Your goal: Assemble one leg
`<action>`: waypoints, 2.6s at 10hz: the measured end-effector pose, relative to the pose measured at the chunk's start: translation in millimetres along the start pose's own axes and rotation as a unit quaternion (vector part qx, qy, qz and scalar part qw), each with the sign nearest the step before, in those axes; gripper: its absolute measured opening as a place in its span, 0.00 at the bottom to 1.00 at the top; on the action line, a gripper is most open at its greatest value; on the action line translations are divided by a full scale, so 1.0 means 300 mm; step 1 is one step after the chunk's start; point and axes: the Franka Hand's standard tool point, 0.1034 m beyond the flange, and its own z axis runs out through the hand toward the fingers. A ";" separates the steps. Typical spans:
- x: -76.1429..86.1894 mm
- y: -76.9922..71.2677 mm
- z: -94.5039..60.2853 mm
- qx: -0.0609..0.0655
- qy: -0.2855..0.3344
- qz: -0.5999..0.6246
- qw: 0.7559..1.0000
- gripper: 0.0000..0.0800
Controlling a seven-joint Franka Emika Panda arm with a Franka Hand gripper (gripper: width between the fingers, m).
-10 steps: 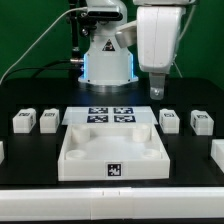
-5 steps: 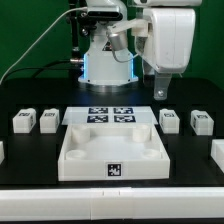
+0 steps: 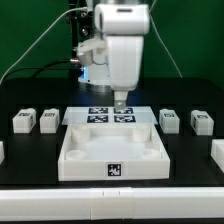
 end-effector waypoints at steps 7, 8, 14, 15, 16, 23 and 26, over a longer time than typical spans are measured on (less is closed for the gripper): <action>0.019 -0.055 0.159 0.027 0.009 0.016 0.999 0.81; 0.014 -0.059 0.179 0.031 0.011 0.017 0.999 0.81; 0.001 -0.069 0.209 0.035 0.013 0.024 0.999 0.65; 0.001 -0.069 0.209 0.035 0.013 0.024 0.999 0.65; 0.001 -0.069 0.209 0.035 0.013 0.024 0.999 0.40; 0.001 -0.055 0.203 0.026 0.013 0.024 0.999 0.08; 0.001 -0.055 0.203 0.025 0.013 0.024 0.999 0.08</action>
Offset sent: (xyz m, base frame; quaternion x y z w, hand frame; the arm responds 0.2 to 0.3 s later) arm -0.0024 0.0079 -0.0251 -0.0086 0.0172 0.0170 0.9997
